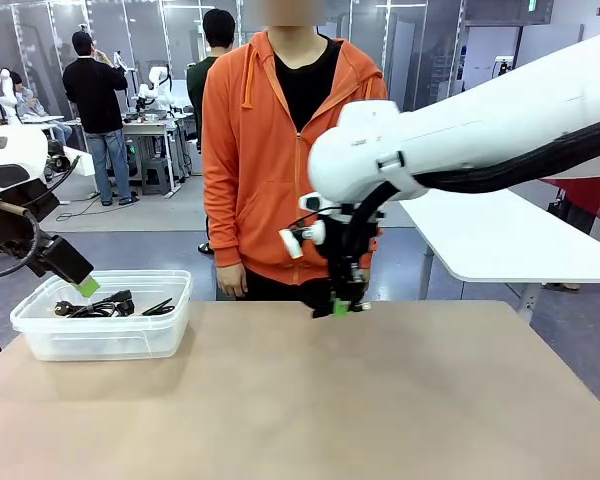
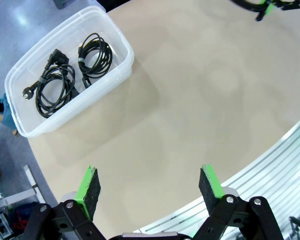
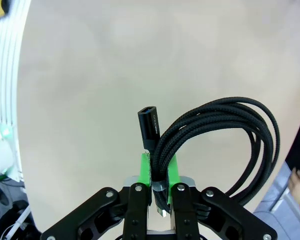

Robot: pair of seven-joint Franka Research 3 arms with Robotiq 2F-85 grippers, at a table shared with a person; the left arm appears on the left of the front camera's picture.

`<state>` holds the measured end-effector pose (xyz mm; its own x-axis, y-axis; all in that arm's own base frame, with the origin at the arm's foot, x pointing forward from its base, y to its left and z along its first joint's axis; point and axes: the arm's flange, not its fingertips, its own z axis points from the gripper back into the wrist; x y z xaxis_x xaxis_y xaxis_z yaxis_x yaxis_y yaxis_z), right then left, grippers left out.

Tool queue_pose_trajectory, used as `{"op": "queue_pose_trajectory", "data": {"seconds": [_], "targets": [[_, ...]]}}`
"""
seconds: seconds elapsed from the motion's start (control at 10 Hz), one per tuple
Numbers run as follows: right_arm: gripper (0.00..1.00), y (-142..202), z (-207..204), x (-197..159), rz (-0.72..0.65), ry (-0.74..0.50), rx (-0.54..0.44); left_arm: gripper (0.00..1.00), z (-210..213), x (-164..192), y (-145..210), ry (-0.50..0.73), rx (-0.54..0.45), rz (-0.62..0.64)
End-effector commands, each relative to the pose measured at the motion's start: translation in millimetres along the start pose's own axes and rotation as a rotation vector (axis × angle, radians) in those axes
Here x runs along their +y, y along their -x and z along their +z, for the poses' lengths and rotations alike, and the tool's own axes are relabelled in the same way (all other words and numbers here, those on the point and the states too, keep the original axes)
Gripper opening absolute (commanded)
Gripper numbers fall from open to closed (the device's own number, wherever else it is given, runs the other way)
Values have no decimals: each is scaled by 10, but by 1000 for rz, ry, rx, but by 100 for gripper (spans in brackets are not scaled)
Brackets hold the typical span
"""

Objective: Organize and store the cables.
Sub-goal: Place the USB Extension Cable into the Organizing box.

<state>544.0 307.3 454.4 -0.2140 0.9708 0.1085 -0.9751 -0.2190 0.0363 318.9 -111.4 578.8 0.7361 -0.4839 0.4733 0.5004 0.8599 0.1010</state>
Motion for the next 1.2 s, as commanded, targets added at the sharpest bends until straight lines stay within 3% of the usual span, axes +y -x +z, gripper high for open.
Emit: {"op": "queue_pose_trajectory", "data": {"seconds": [0.0, 0.4, 1.1], "targets": [[10, -335, -150, -320, -28, 2, 22, 100, 11, 0, 14, -1, 5, 1], [10, -681, -584, -395, -53, -17, 46, 100, 11, 0, 14, -1, 5, 1], [10, -553, -1288, -333, -81, -90, 43, 100, 11, 0, 14, -1, 5, 1]]}}
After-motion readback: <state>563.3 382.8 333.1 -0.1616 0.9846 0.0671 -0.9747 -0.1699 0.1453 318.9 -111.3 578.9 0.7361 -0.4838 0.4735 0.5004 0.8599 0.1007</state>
